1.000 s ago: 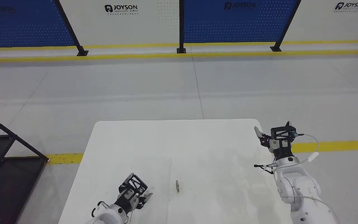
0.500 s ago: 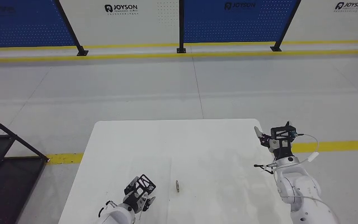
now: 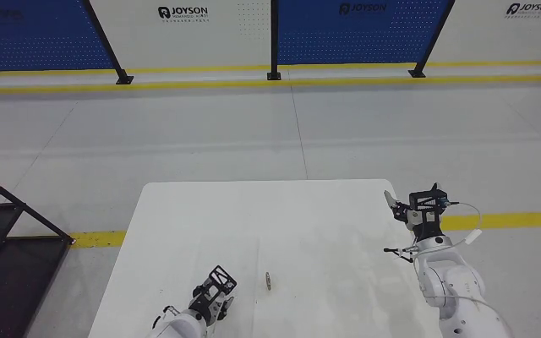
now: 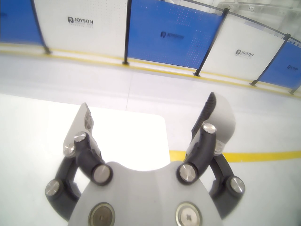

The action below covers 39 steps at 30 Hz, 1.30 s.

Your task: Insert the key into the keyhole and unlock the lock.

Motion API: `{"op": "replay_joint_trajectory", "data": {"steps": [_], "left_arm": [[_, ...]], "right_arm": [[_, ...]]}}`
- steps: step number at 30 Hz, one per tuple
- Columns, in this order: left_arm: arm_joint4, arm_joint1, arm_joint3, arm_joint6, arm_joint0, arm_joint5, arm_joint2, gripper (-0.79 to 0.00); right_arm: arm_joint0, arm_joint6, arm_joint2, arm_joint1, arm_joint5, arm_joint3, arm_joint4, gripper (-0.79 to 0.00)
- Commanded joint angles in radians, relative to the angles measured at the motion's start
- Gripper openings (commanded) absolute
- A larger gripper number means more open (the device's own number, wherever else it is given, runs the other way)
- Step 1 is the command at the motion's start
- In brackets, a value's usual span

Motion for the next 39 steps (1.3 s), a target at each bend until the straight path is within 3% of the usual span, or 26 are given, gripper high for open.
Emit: {"op": "replay_joint_trajectory", "data": {"steps": [1,6,8,16,39], "left_arm": [[0.001,-0.001,0.008,-0.009,-0.009,0.0,0.008,-0.262],[0.005,-0.003,0.027,-0.024,-0.028,0.002,0.026,-0.314],[0.004,-0.003,0.035,-0.025,-0.034,-0.001,0.032,-0.394],[-0.012,-0.004,0.058,-0.022,-0.05,0.003,0.039,-0.514],[0.009,0.001,0.052,0.024,-0.018,0.038,0.04,-0.542]], "right_arm": [[0.0,0.0,0.0,0.0,0.0,0.0,0.0,0.0],[0.0,0.0,0.0,0.0,0.0,0.0,0.0,0.0],[0.0,0.0,0.0,0.0,0.0,0.0,0.0,0.0],[0.0,0.0,0.0,0.0,0.0,0.0,0.0,0.0],[0.0,0.0,0.0,0.0,0.0,0.0,0.0,0.0]]}}
